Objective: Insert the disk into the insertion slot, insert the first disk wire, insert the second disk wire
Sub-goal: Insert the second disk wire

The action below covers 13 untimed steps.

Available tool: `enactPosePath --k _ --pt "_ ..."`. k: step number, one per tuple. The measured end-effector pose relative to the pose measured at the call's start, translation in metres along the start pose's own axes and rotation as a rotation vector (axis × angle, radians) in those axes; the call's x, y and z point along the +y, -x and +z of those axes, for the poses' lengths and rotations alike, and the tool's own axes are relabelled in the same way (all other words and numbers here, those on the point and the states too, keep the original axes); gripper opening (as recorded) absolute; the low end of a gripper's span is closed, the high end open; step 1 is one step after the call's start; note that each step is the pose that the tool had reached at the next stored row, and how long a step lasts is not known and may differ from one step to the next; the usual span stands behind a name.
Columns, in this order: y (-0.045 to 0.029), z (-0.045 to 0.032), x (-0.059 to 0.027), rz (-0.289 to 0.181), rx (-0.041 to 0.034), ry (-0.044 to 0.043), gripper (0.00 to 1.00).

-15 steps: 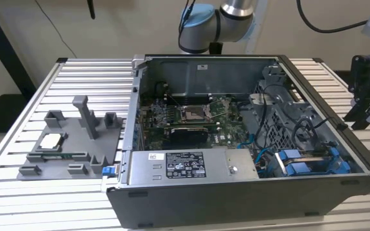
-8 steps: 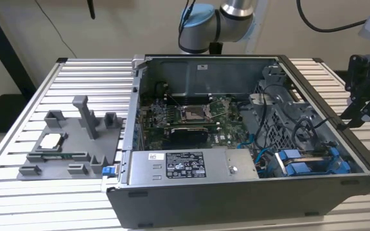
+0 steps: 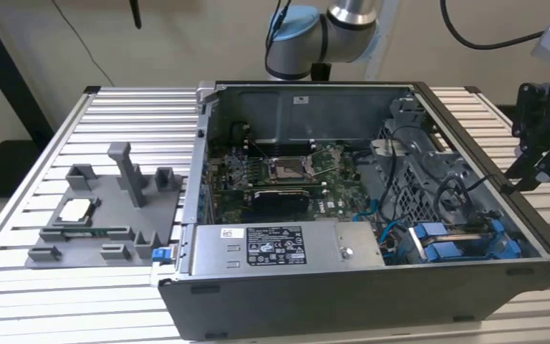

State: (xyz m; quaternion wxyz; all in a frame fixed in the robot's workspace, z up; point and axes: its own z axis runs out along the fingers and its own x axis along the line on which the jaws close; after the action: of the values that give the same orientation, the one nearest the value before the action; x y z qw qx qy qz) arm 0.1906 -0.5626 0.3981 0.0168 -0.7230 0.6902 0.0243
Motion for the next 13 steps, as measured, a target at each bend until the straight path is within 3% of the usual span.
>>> enactPosePath --k 13 --pt "-0.0013 0.0178 -0.0075 0.000 -0.0004 0.0066 0.27"
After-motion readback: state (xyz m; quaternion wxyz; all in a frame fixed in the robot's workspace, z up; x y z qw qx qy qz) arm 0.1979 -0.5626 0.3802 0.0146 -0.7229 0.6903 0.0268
